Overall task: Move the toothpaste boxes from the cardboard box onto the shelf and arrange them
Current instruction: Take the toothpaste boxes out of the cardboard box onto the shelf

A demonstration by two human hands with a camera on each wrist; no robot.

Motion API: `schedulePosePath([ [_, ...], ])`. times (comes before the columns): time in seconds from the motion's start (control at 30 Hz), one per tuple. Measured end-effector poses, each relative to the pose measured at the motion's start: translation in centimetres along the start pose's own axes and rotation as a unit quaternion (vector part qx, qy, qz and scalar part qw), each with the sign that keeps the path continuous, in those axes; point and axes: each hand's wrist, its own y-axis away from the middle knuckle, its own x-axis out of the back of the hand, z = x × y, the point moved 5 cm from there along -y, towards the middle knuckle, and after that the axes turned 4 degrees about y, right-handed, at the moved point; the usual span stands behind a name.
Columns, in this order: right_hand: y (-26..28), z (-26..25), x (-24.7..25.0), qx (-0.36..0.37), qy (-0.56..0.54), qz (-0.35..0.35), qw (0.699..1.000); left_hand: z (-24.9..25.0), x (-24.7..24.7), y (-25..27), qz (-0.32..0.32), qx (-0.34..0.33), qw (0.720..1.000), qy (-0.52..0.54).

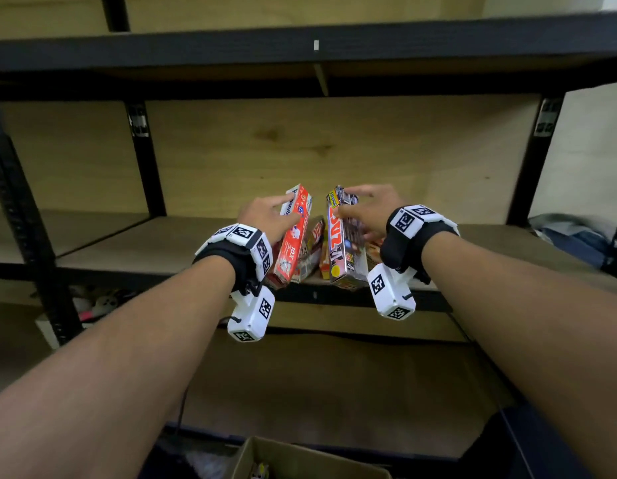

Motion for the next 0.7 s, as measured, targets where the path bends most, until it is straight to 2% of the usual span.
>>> schedulePosePath([
  [0.23, -6.3, -0.3, -2.3, 0.006, 0.076, -0.011, 0.997, -5.1, 0.2, -5.9, 0.007, 0.087, 0.995, 0.050],
  [0.4, -9.6, -0.3, -3.1, -0.007, 0.189, -0.014, 0.982, -7.1, -0.1, -9.3, -0.001, 0.103, 0.994, 0.022],
  [0.6, -11.9, 1.0, -5.3, -0.045, 0.184, -0.079, 0.979, -8.7, -1.5, -11.4, -0.067, 0.119, 0.990, -0.026],
  [0.7, -12.4, 0.8, -5.8, -0.041, 0.197, -0.086, 0.976, -8.9, -2.0, -11.9, -0.064, 0.115, 0.991, -0.034],
])
